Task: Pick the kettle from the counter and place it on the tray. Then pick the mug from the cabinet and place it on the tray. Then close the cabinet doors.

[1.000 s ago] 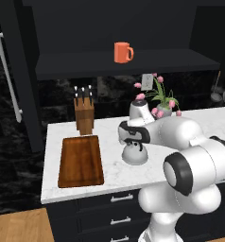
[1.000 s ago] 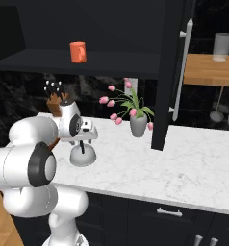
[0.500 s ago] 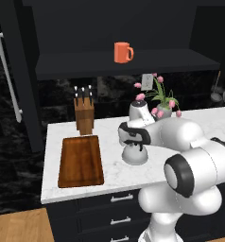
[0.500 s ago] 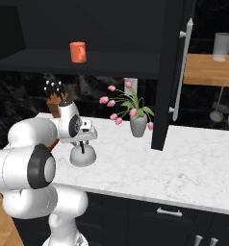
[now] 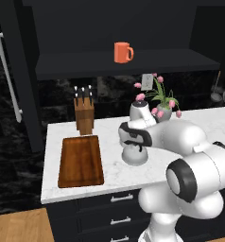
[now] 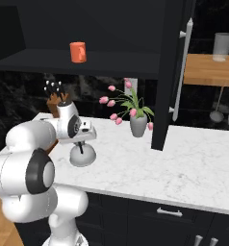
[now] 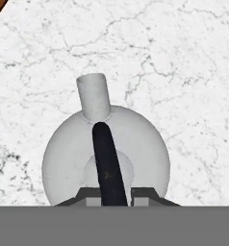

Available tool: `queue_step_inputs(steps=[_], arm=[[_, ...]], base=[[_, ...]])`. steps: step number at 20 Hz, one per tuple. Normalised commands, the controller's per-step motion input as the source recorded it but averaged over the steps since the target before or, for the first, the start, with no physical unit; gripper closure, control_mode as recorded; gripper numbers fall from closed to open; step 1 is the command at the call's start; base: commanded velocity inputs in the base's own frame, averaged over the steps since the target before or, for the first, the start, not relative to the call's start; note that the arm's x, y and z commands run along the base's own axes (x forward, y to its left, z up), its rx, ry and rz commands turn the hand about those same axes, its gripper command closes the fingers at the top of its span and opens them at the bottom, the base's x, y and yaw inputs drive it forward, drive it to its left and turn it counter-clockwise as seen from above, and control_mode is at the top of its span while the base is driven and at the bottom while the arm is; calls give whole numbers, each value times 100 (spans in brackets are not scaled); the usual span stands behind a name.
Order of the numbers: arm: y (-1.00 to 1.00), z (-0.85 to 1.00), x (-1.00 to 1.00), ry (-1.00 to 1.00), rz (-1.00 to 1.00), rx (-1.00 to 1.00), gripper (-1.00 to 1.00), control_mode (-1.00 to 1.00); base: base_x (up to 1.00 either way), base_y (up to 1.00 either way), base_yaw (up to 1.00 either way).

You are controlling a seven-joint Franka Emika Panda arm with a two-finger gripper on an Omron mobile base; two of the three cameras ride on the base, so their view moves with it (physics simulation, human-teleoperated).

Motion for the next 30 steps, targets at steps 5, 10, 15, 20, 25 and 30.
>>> queue_step_inputs(steps=[5, 10, 15, 20, 25, 30], arm=[[22, 15, -40, 0, 9, 5, 100, -100], [35, 14, -45, 0, 16, 5, 100, -100], [59, 32, -16, -6, 9, 2, 100, -100], [65, 27, -5, -21, 2, 0, 100, -100], [62, 27, 9, -18, 0, 0, 100, -100], [52, 20, 35, -15, 0, 0, 100, -100]], base=[[0, 0, 0], [0, 0, 0], [0, 0, 0], [0, 0, 0], [0, 0, 0], [0, 0, 0]])
